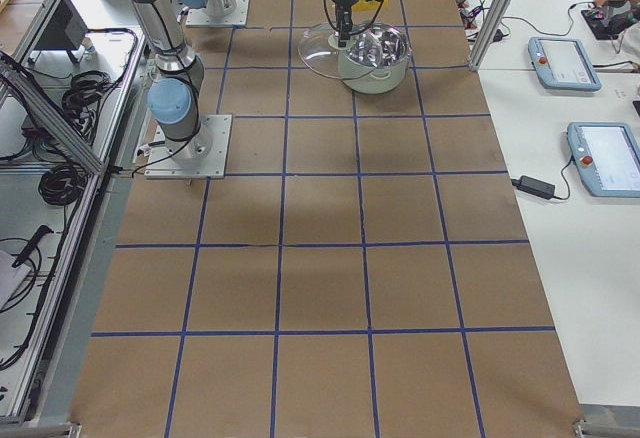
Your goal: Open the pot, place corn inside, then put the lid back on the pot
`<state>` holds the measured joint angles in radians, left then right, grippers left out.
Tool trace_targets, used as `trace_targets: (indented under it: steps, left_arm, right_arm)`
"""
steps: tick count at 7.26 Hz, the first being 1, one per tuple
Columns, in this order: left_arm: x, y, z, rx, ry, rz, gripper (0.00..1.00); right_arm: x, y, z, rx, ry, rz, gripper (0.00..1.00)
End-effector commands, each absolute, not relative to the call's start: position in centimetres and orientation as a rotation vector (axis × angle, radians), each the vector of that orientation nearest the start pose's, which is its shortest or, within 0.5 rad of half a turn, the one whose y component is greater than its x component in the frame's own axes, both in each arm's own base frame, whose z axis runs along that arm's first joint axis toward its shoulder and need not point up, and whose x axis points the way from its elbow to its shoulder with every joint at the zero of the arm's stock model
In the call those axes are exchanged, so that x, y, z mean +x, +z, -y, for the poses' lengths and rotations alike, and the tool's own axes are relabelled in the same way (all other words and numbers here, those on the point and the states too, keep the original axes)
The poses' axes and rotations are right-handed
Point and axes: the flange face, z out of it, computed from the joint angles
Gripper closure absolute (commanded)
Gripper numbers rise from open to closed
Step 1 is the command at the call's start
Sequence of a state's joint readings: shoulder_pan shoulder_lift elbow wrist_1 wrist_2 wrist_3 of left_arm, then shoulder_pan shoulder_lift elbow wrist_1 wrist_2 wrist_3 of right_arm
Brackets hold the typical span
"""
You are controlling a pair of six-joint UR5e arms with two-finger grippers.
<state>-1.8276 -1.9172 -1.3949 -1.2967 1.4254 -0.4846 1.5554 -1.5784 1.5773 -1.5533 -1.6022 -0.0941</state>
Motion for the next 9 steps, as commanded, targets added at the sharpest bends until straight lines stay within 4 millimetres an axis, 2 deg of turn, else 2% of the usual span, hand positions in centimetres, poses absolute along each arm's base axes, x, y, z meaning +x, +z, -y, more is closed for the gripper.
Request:
trace_targets:
  steps: [1,2,3,4,5,6,8,9]
  left_arm:
    - [-32.3,37.8,59.4,-0.427,-0.084,-3.297,0.77]
    - [-34.2,35.9,60.2,-0.478,-0.123,-3.32,0.77]
    - [-35.5,35.0,60.4,-0.487,-0.14,-3.332,0.77]
    - [-35.8,35.4,61.1,-0.489,-0.155,-3.337,0.77]
    - [-36.1,34.7,61.5,-0.484,-0.147,-3.335,0.66]
    - [-36.6,33.6,61.6,-0.478,-0.123,-3.332,0.01]
    - [-36.7,33.1,61.1,-0.474,-0.091,-3.322,0.0]
    - [-36.1,33.8,61.2,-0.474,-0.104,-3.326,0.0]
  right_arm:
    - [11.6,48.0,48.3,-0.115,0.028,-3.237,0.75]
    - [11.6,47.5,48.0,-0.105,0.013,-3.239,0.75]
    - [11.6,47.3,48.0,-0.102,0.003,-3.24,0.75]
    - [11.6,47.4,48.0,-0.099,0.0,-3.238,0.75]
    - [11.6,47.4,47.9,-0.101,-0.003,-3.237,0.75]
    - [11.7,47.5,47.9,-0.101,-0.003,-3.235,0.75]
    - [11.7,47.7,47.7,-0.096,-0.011,-3.227,0.75]
    - [11.8,47.7,47.7,-0.096,-0.014,-3.223,0.75]
